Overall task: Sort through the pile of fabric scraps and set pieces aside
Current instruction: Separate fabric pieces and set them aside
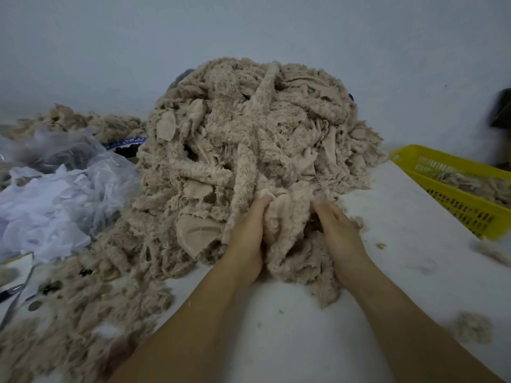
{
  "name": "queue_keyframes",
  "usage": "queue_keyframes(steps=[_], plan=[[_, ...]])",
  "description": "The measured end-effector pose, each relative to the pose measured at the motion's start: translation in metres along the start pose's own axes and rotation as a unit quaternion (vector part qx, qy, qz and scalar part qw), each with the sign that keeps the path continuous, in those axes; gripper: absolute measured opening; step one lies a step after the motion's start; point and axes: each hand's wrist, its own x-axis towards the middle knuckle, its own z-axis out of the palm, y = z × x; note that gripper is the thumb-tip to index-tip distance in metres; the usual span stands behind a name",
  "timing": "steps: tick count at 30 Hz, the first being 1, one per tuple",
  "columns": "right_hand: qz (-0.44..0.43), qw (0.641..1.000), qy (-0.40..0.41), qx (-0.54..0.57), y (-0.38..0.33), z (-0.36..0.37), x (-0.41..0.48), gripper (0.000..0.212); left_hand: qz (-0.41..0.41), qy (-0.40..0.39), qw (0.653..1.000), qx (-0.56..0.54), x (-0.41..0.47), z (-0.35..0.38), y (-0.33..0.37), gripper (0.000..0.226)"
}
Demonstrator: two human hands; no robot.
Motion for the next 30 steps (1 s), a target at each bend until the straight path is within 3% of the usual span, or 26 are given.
queue_keyframes(steps=[5, 9, 14, 16, 19, 24, 27, 30], plan=[[-0.022, 0.996, -0.068, -0.054, -0.001, 0.010, -0.010, 0.065, 0.058, -0.044, 0.988, 0.136, -0.004, 0.004, -0.010, 0.043], [0.045, 0.999, 0.017, 0.017, 0.001, 0.008, -0.001, 0.033, 0.063, -0.039, 0.989, 0.130, -0.001, 0.002, -0.013, 0.040], [0.101, 0.984, 0.073, 0.127, -0.004, -0.002, 0.005, 0.031, 0.053, -0.020, 0.991, 0.118, 0.003, 0.004, -0.018, 0.022], [0.100, 0.982, 0.086, 0.132, -0.005, -0.003, 0.006, 0.032, 0.039, -0.030, 0.995, 0.091, 0.005, 0.005, -0.019, 0.015], [0.093, 0.984, 0.081, 0.125, -0.007, -0.003, 0.005, 0.038, 0.029, -0.050, 0.998, -0.026, 0.008, 0.007, -0.019, 0.037], [0.083, 0.987, 0.066, 0.123, -0.007, 0.002, 0.003, 0.033, -0.067, -0.073, 0.974, -0.204, 0.005, 0.005, -0.006, 0.031], [0.078, 0.987, 0.065, 0.124, -0.007, 0.001, 0.003, 0.034, -0.112, -0.079, 0.962, -0.235, 0.003, 0.006, -0.004, 0.028], [0.071, 0.987, 0.062, 0.128, -0.009, -0.001, 0.002, 0.038, -0.106, -0.116, 0.961, -0.227, 0.000, 0.006, -0.002, 0.028]])
